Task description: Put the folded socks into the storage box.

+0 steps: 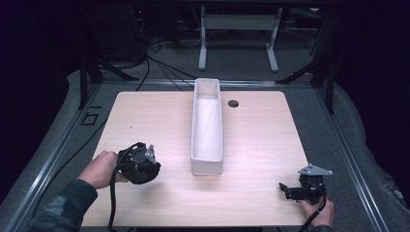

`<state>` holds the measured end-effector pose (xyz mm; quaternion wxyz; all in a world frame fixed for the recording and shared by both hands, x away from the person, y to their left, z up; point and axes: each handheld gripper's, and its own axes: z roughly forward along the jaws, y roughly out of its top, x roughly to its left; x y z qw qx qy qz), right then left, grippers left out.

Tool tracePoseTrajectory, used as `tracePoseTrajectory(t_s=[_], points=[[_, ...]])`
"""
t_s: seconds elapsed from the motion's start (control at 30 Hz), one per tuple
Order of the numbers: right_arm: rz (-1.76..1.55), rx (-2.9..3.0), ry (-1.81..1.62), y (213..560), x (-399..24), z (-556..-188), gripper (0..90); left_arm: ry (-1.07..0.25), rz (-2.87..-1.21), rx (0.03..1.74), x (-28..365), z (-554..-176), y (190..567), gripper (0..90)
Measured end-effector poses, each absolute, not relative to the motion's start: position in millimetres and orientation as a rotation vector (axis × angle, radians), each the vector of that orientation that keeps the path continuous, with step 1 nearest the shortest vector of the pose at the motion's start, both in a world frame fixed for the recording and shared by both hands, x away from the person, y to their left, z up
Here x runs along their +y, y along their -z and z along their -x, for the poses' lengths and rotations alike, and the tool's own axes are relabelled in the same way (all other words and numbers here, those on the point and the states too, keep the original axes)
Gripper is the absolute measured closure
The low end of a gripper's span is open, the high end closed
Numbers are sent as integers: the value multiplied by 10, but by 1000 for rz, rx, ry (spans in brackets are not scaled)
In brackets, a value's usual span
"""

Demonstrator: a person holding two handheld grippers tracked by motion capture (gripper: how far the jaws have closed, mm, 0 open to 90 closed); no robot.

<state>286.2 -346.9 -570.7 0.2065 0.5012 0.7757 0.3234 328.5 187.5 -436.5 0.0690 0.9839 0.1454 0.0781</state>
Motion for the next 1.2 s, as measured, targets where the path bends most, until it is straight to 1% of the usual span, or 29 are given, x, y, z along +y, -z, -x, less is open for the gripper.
tracePoseTrajectory(t_s=[0.1,0.53,0.93,1.2], points=[[-1397,2160,-901,5707,-3470,-2862,0,-214,-2953,415,1863,-3300,4313,641],[-1406,2144,-905,5710,-3472,-2864,3,-202,-2946,365,1704,-3376,4100,640],[-1412,2137,-903,5709,-3476,-2864,8,-230,-2948,329,1585,-3457,3940,640],[-1411,2137,-904,5709,-3480,-2865,12,-220,-2936,288,1447,-3499,3832,639]])
